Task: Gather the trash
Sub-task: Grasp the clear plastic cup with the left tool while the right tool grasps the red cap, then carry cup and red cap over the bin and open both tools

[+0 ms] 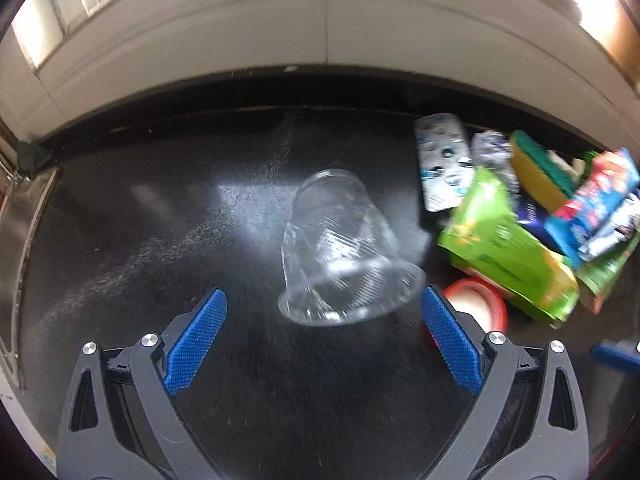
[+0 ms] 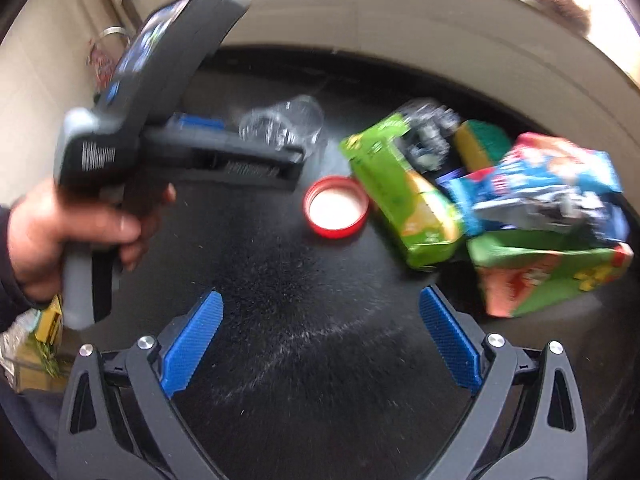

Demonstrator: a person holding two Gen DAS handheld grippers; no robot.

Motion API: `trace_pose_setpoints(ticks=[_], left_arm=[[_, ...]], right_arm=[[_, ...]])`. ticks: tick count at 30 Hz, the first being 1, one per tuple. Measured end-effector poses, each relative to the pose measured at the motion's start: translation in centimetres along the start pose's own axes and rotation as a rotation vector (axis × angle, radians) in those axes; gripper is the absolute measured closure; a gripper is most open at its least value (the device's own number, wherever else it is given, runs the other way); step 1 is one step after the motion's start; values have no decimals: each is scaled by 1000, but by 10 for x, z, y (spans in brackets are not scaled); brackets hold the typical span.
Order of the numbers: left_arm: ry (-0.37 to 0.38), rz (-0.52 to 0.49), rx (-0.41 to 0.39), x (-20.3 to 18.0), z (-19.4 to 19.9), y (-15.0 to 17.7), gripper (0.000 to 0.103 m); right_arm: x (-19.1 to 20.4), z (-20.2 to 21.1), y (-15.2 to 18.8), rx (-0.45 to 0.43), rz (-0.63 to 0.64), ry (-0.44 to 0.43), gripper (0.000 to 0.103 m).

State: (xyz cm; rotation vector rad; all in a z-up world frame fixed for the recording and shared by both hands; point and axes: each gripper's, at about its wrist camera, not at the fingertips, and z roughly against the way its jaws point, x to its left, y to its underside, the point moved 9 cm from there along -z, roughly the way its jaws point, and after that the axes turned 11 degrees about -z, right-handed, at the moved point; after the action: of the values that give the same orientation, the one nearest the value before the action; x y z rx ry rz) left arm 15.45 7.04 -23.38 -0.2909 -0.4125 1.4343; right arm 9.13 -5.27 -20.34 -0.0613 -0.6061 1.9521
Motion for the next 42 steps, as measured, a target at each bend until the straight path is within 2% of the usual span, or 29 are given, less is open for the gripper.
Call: trace_pose_setpoints(ticks=[7, 13, 14, 16, 18, 20, 24, 28, 34, 36, 40, 42], left_arm=[[30, -2, -10, 9, -26, -15, 8], [74, 34, -23, 15, -35, -36, 9], [76, 38, -24, 16, -36, -37, 11], [90, 57, -26, 20, -36, -39, 28], [94, 62, -26, 23, -34, -39, 36], [93, 62, -27, 25, -30, -38, 44], [74, 46, -41, 28, -13, -34, 45], [62, 26, -38, 25, 16, -23, 45], [52, 2, -37, 10, 68, 12, 45], [52, -12, -31, -6, 83, 27, 45], [62, -25, -21, -27, 98, 56, 45], [67, -34, -21, -35, 103, 67, 45]], right_arm=[[3, -57, -3, 30, 40, 71, 16], [11, -71, -25, -29, 55, 103, 20], [12, -72, -29, -35, 50, 104, 23], [14, -70, -36, -48, 46, 102, 43], [15, -70, -38, -42, 47, 100, 54], [15, -69, -37, -37, 47, 97, 54], [5, -59, -42, -23, 41, 80, 54], [4, -27, -36, -37, 24, 54, 54], [-1, 29, -22, -81, 11, 43, 54], [-10, 45, -12, -91, 14, 45, 54], [-10, 66, 9, -105, 18, 54, 54], [-16, 73, 10, -108, 21, 54, 54]])
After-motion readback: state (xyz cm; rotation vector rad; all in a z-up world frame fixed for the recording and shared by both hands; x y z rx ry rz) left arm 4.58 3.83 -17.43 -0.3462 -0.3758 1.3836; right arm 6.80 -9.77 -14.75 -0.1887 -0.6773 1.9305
